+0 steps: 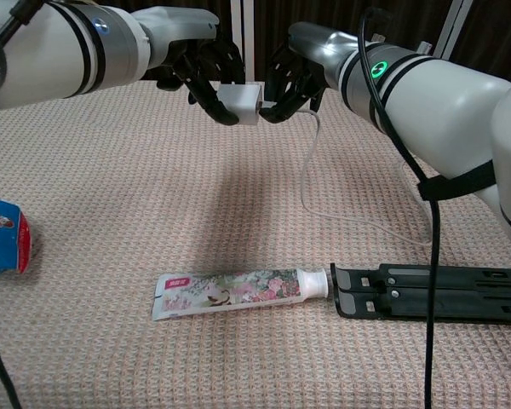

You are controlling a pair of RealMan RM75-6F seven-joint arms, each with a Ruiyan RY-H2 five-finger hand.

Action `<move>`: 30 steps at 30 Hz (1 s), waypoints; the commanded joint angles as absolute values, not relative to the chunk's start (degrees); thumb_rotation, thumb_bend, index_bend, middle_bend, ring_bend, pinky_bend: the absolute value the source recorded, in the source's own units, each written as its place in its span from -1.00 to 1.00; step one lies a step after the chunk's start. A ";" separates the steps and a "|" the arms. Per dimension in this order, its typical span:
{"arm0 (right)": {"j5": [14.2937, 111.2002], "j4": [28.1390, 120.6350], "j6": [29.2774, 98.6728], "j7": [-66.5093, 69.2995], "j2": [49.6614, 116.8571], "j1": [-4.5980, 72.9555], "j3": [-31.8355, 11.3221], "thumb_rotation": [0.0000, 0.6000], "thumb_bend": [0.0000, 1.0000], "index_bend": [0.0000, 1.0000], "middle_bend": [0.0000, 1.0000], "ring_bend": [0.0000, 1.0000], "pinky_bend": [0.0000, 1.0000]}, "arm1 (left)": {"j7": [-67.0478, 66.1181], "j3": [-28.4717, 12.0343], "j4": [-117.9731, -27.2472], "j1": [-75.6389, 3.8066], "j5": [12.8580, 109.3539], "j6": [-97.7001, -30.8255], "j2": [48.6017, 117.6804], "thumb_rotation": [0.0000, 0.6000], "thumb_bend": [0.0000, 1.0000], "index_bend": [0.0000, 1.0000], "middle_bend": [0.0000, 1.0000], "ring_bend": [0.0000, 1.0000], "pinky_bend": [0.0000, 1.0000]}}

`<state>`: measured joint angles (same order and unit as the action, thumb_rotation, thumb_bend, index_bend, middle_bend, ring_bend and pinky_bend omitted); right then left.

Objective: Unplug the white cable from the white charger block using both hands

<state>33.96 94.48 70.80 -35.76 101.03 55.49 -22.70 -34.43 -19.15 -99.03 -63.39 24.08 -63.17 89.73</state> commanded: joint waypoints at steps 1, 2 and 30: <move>33.89 94.54 70.79 -35.89 101.14 55.54 -22.75 1.00 -0.15 0.30 -0.07 -0.42 0.02 | -34.77 -19.07 -99.07 -63.56 24.08 -63.49 89.75 1.00 -0.55 0.18 0.00 0.34 0.79; 33.82 94.61 70.84 -36.09 101.17 55.59 -22.74 1.00 -0.12 0.31 -0.07 -0.42 0.02 | -34.94 -19.04 -99.02 -63.64 24.06 -63.67 89.78 1.00 -0.55 0.18 0.00 0.34 0.79; 32.13 95.26 68.78 -33.25 94.73 50.34 -20.69 1.00 -0.05 0.35 -0.11 -0.42 -0.05 | -36.20 -12.99 -79.06 -61.52 23.20 -57.88 95.13 1.00 -0.55 0.18 -0.06 0.28 0.77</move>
<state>32.54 96.04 69.50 -33.78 94.67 50.61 -20.79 -35.82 -13.67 -81.70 -61.76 23.81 -59.38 93.51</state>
